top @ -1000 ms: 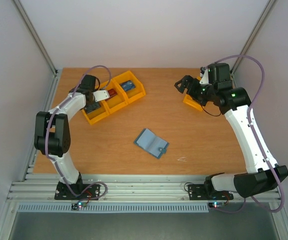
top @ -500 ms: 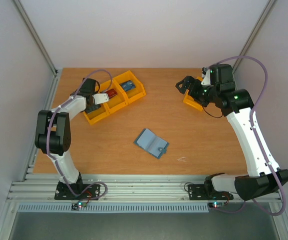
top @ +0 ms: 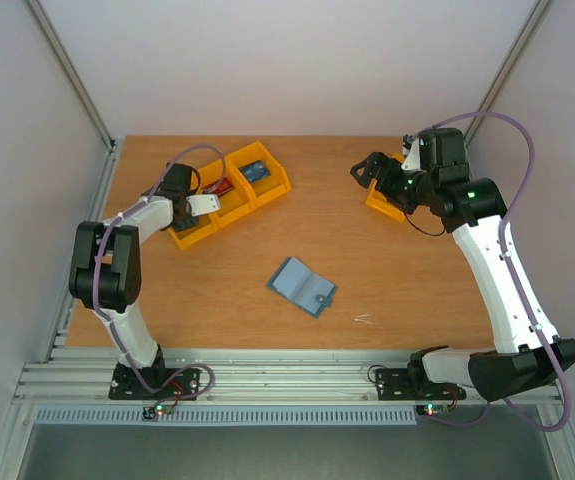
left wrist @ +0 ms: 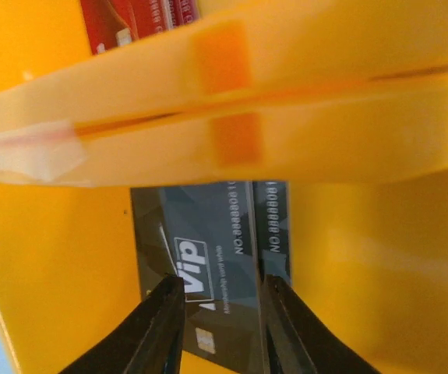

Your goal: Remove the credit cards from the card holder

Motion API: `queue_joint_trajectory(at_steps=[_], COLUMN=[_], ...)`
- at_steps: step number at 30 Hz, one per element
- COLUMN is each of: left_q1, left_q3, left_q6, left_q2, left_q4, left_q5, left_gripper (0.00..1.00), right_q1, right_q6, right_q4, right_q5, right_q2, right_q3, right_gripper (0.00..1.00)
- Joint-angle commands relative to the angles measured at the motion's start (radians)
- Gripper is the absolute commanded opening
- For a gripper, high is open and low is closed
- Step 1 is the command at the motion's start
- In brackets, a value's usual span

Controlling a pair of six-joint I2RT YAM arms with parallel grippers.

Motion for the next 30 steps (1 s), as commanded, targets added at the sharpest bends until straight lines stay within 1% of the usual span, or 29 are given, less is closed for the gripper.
queue_joint_trajectory(at_steps=[1,5,9,11,13,14,15,17,18,19,20,21,22,23,25,27,30], left_q1=[-0.002,-0.003,-0.002,-0.002,-0.002,-0.002,-0.002,-0.003,-0.002,-0.003,-0.002,-0.002,-0.002,-0.002,-0.001,0.0,0.0], left_q3=[-0.026,-0.026,-0.007,0.031,0.111,0.148,0.191,0.278,0.32,0.353,0.38,0.398,0.409,0.418,0.425,0.411,0.344], left_q6=[0.007,0.001,-0.006,-0.037,-0.089,-0.139,-0.187,-0.294,-0.338,-0.402,-0.492,-0.546,-0.619,-0.673,-0.819,-0.919,-1.038], left_q2=[-0.051,-0.075,-0.088,-0.097,-0.113,-0.123,-0.136,-0.164,-0.179,-0.204,-0.227,-0.251,-0.277,-0.304,-0.359,-0.419,-0.505], left_q4=[0.014,-0.014,-0.023,-0.056,-0.122,-0.164,-0.212,-0.326,-0.378,-0.424,-0.461,-0.475,-0.481,-0.487,-0.491,-0.492,-0.469], left_q5=[0.042,0.063,0.057,0.059,0.077,0.092,0.111,0.174,0.214,0.259,0.28,0.29,0.284,0.269,0.222,0.194,0.142], left_gripper=[0.32,0.38,0.4,0.42,0.47,0.49,0.54,0.67,0.75,0.87,0.97,0.99,0.99,0.99,0.99,0.99,0.99], right_q1=[-0.006,-0.006,-0.006,-0.006,-0.006,-0.006,-0.006,-0.006,-0.006,-0.006,-0.006,-0.007,-0.008,-0.009,-0.01,-0.009,-0.009], right_q6=[-0.015,-0.018,-0.018,-0.024,-0.038,-0.047,-0.058,-0.078,-0.084,-0.097,-0.111,-0.129,-0.153,-0.211,-0.295,-0.373,-0.502], right_q4=[-0.004,-0.005,-0.006,-0.012,-0.025,-0.032,-0.038,-0.047,-0.048,-0.04,-0.023,-0.01,0.037,0.092,0.236,0.419,0.764], right_q5=[-0.014,-0.014,-0.017,-0.015,-0.003,0.006,0.016,0.056,0.097,0.141,0.217,0.256,0.332,0.391,0.479,0.581,0.734], right_q2=[-0.025,-0.024,-0.027,-0.027,-0.027,-0.028,-0.032,-0.045,-0.059,-0.077,-0.102,-0.13,-0.162,-0.198,-0.276,-0.369,-0.481], right_q3=[0.007,0.007,0.01,0.016,0.025,0.029,0.031,0.027,0.017,-0.002,-0.023,-0.051,-0.083,-0.129,-0.245,-0.395,-0.673], right_gripper=[0.98,0.99,0.98,0.99,0.98,0.99,0.99,0.98,0.99,0.99,0.99,0.98,0.98,0.98,0.98,0.98,0.98])
